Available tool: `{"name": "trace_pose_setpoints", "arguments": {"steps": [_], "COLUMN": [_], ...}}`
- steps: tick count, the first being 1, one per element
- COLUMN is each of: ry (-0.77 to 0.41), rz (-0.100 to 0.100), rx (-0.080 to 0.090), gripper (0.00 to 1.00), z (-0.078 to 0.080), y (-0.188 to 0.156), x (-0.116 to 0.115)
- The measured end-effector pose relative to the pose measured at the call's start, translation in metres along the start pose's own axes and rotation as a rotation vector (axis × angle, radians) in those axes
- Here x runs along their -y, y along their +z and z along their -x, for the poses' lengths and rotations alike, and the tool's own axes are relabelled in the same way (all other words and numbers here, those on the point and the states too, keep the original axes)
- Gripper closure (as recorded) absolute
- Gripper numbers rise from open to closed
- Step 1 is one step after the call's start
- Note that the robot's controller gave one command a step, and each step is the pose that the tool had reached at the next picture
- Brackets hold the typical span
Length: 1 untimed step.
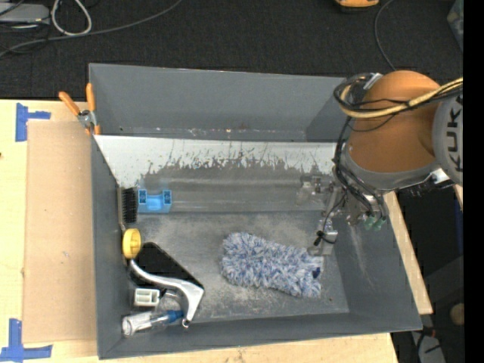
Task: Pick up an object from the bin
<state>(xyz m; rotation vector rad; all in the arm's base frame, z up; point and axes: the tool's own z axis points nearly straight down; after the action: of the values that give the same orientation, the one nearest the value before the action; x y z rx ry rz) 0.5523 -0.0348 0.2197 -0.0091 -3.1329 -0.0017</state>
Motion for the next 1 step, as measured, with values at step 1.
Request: {"name": "trace_pose_setpoints", "arguments": {"steps": [1], "ry": [-0.001], "rz": [-0.001], "rx": [0.008], "gripper": [0.00], "z": [0.0015], "y": [-0.0040], "x": [-0.0002]}}
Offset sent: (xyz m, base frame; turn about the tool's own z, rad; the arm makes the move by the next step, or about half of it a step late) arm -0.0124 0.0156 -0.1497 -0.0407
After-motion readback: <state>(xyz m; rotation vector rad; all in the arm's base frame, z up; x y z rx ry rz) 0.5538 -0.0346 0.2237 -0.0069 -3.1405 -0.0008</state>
